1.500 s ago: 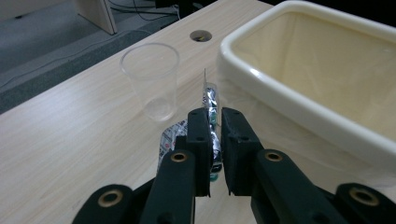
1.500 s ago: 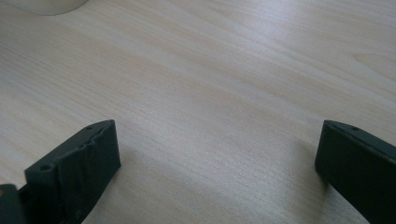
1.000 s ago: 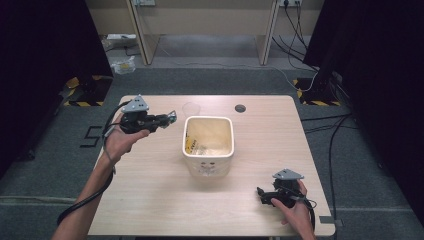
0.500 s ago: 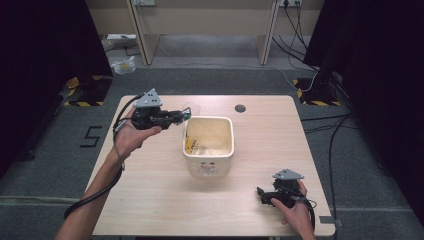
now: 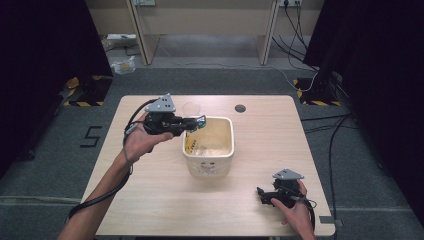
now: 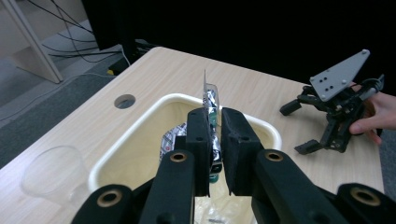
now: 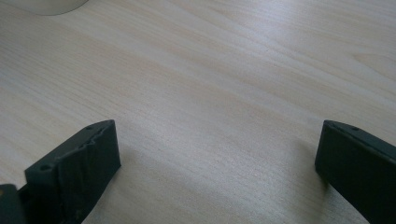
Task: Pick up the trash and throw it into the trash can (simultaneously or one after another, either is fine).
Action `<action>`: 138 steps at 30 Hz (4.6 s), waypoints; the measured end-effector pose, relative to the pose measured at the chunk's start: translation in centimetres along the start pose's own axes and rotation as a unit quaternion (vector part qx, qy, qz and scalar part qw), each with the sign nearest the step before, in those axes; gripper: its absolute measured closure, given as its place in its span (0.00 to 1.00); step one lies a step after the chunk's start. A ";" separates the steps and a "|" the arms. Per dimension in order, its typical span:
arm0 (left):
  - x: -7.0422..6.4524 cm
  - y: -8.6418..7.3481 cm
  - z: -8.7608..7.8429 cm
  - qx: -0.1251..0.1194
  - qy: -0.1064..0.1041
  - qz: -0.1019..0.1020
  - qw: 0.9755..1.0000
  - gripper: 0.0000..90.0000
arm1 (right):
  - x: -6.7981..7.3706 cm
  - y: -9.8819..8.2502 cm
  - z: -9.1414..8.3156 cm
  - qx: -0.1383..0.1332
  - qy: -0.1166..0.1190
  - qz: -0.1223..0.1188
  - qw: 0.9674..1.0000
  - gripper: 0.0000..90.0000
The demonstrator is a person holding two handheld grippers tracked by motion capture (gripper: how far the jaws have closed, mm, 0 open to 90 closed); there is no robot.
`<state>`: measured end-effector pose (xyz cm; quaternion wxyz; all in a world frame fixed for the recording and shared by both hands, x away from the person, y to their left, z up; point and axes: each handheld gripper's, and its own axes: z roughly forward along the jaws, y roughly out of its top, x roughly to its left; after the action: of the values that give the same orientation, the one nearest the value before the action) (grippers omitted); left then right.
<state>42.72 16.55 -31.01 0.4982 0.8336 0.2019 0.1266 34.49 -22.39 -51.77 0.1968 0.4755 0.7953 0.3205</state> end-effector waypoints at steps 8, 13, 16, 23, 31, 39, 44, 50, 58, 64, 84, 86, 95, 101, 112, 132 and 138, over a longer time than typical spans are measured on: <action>-0.2 -0.8 2.2 0.023 -0.014 -0.007 1.000 0.90 | 0.0 0.0 0.0 0.000 0.000 0.000 1.000 0.00; -0.5 -1.1 3.3 0.041 -0.021 -0.005 0.999 0.90 | 0.0 0.0 0.0 0.000 0.000 0.000 1.000 0.00; -0.4 -1.3 3.8 0.053 -0.019 -0.007 0.998 0.90 | 0.0 0.0 0.0 0.000 0.000 0.000 1.000 0.00; 0.1 -2.4 5.1 0.076 -0.025 -0.019 0.997 0.89 | 0.0 0.0 0.0 0.000 0.000 0.000 1.000 0.00; 0.7 -3.2 5.2 0.083 -0.023 -0.032 0.996 0.89 | 0.0 0.0 0.0 0.000 0.000 0.000 1.000 0.00; 1.4 -2.5 4.0 0.062 -0.011 -0.036 0.997 0.84 | 0.0 0.0 0.0 0.000 0.000 0.000 1.000 0.00; 2.0 -2.2 2.9 0.049 -0.001 -0.040 0.998 0.81 | 0.0 0.0 0.0 0.000 0.000 0.000 1.000 0.00; 3.0 -2.3 1.7 0.027 0.019 -0.054 0.998 0.76 | 0.0 0.0 0.0 0.000 0.000 0.000 1.000 0.00; 4.1 -2.2 0.6 0.016 0.036 -0.066 0.997 0.70 | 0.0 0.0 0.0 0.000 0.000 0.000 1.000 0.00; 5.3 -2.6 0.0 0.011 0.053 -0.081 0.995 0.66 | 0.0 0.0 0.0 0.000 0.000 0.000 1.000 0.00; 10.2 -5.3 -0.1 0.019 0.134 -0.146 0.980 0.52 | 0.0 0.0 0.0 0.000 0.000 0.000 1.000 0.00; 10.7 -5.8 0.1 0.022 0.139 -0.155 0.978 0.51 | 0.0 0.0 0.0 0.000 0.000 0.000 1.000 0.00; 12.0 -7.3 1.4 0.029 0.167 -0.179 0.969 0.48 | 0.0 0.0 0.0 0.000 0.000 0.000 1.000 0.00; 12.4 -7.6 2.1 0.036 0.174 -0.183 0.967 0.45 | 0.0 0.0 0.0 0.000 0.000 0.000 1.000 0.00; 13.7 -8.2 3.6 0.049 0.190 -0.189 0.962 0.44 | 0.0 0.0 0.0 0.000 0.000 0.000 1.000 0.00; 14.8 -8.8 5.7 0.056 0.195 -0.202 0.958 0.43 | 0.0 0.0 0.0 0.000 0.000 0.000 1.000 0.00; 15.0 -9.0 6.2 0.061 0.201 -0.203 0.957 0.42 | 0.0 0.0 0.0 0.000 0.000 0.000 1.000 0.00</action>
<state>56.67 22.49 -41.69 0.4105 0.7617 0.4698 0.1749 34.50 -22.40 -51.77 0.1968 0.4753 0.7954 0.3205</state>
